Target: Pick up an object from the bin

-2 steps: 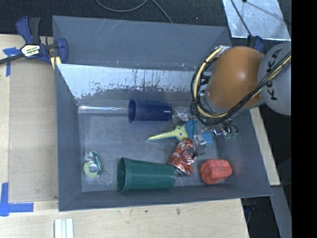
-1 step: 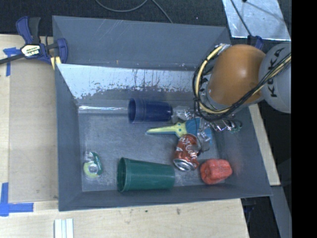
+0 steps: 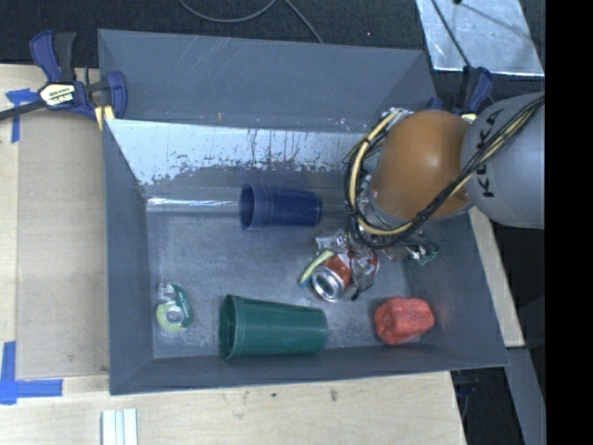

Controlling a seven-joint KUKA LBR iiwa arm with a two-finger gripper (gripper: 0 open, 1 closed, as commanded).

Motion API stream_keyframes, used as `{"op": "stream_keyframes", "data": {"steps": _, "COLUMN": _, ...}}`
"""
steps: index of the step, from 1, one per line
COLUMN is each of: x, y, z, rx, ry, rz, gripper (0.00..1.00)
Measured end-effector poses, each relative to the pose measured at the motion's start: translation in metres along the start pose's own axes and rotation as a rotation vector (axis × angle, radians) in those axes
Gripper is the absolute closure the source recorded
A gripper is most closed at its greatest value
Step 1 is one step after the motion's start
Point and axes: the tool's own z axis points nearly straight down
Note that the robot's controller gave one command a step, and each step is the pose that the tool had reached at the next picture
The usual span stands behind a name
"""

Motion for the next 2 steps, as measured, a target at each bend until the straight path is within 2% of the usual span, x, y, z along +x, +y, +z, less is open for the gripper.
{"op": "stream_keyframes", "data": {"steps": 1, "x": 0.000, "y": 0.000, "z": 0.000, "rx": 0.000, "ry": 0.000, "rz": 0.001, "gripper": 1.00}}
{"op": "stream_keyframes", "data": {"steps": 2, "x": 0.012, "y": -0.007, "z": -0.105, "rx": 0.001, "ry": -0.003, "rz": -0.027, "gripper": 1.00}}
